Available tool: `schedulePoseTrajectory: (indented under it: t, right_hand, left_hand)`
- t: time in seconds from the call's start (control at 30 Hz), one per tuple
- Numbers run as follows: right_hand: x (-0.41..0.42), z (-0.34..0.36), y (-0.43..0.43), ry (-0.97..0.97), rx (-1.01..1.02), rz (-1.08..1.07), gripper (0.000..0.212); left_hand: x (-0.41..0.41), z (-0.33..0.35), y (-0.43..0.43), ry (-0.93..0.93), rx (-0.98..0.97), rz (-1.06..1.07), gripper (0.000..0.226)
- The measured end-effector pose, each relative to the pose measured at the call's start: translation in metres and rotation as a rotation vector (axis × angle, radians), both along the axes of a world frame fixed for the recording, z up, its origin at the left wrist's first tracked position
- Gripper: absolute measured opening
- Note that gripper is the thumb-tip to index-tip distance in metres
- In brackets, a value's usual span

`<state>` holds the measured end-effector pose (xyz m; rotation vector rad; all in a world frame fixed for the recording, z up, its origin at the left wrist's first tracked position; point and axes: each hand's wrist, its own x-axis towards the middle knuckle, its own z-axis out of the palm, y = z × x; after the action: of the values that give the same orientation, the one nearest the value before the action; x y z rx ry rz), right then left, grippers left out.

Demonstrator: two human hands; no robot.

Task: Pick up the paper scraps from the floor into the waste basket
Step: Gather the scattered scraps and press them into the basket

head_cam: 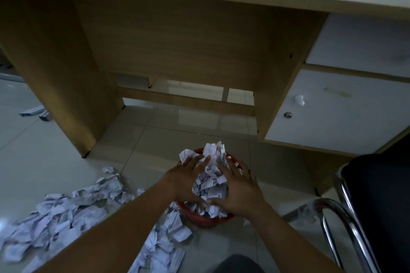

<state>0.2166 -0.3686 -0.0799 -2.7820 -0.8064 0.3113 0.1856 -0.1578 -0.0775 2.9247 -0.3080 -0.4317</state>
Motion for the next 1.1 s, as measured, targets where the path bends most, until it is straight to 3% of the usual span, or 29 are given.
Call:
schedulePoseTrajectory:
  t: [0.47, 0.7, 1.1]
  right_hand:
    - [0.012, -0.032, 0.010, 0.271, -0.030, 0.081, 0.128]
    - [0.019, -0.030, 0.012, 0.154, -0.219, 0.146, 0.125]
    - [0.033, -0.064, 0.032, 0.254, -0.432, 0.117, 0.135]
  left_hand:
    - [0.009, -0.020, -0.005, 0.046, 0.178, -0.034, 0.124]
    - [0.017, -0.029, -0.006, -0.008, 0.246, -0.105, 0.139]
    - [0.038, -0.061, -0.008, 0.111, 0.331, -0.133, 0.136]
